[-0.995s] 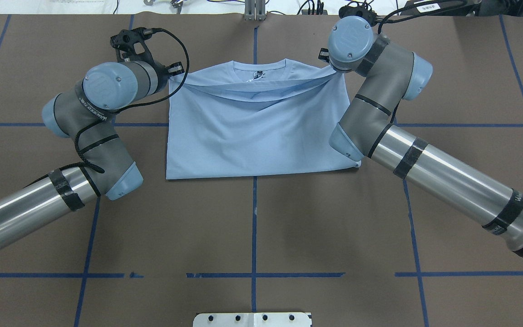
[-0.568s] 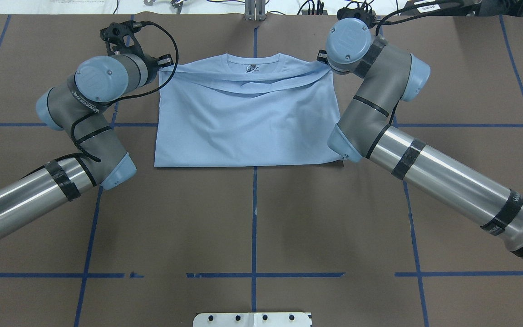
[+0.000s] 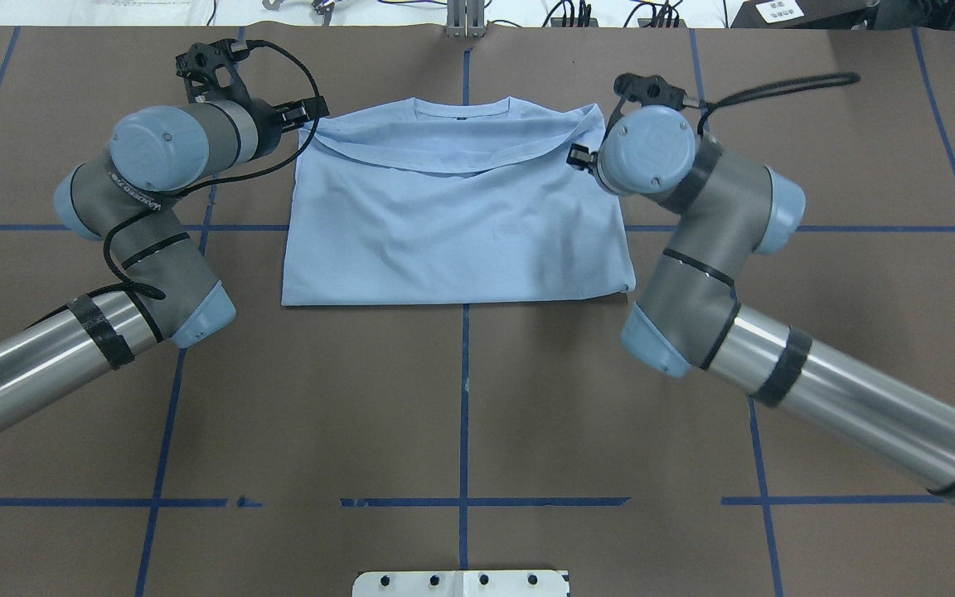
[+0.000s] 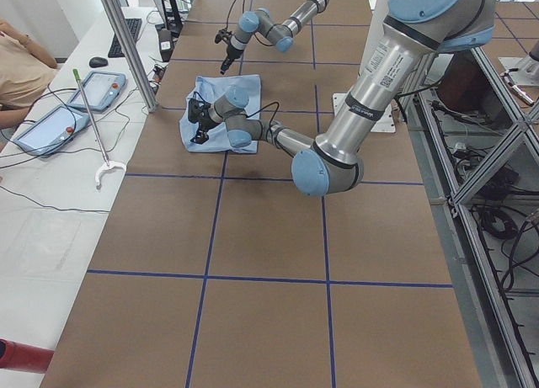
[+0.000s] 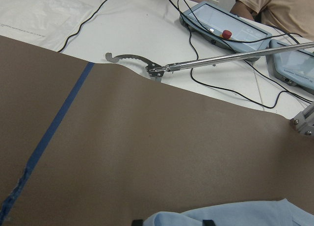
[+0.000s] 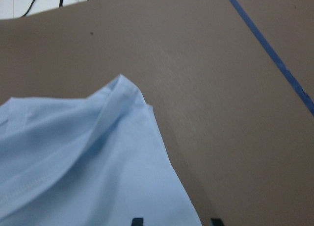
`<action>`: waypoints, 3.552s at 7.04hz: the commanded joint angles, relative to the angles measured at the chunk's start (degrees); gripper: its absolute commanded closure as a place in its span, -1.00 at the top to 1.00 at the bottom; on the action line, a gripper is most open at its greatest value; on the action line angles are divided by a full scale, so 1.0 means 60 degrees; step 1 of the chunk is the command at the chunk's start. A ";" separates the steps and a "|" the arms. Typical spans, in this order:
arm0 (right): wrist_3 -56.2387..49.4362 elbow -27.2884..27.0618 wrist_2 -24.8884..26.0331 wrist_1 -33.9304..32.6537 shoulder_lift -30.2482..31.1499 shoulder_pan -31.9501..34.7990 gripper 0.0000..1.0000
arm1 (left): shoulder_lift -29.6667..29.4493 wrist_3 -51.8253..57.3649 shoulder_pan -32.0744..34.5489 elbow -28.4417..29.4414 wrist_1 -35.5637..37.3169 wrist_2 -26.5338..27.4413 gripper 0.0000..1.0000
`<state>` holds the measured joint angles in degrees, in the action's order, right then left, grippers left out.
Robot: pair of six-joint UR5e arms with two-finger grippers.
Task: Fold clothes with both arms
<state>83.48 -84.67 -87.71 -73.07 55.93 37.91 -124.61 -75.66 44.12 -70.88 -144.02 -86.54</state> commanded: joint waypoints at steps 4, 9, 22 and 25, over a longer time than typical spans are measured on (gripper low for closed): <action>0.1936 -0.2222 0.0130 -0.0009 0.2031 -0.1278 0.11 | 0.0129 -0.0062 -0.0058 -0.0008 -0.0592 -0.0313 1.00; 0.1921 -0.2045 0.0101 -0.0009 0.1958 -0.1250 -1.00 | 0.0246 -0.0047 -0.0058 -0.0153 -0.0577 -0.0283 1.00; 0.4061 -0.7152 -0.1027 -0.0141 0.4868 -0.2724 1.00 | 0.1902 -0.4134 -0.2616 -0.4603 0.2259 -0.1112 0.49; 0.2454 -0.4320 -0.0998 -0.0112 0.3145 -0.1281 1.00 | 0.1828 -0.4439 -0.3952 -0.5194 0.4710 -0.0417 0.48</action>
<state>101.99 -115.86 -93.71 -73.90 77.30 27.68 -113.54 -101.01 23.22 -101.74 -119.21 -90.85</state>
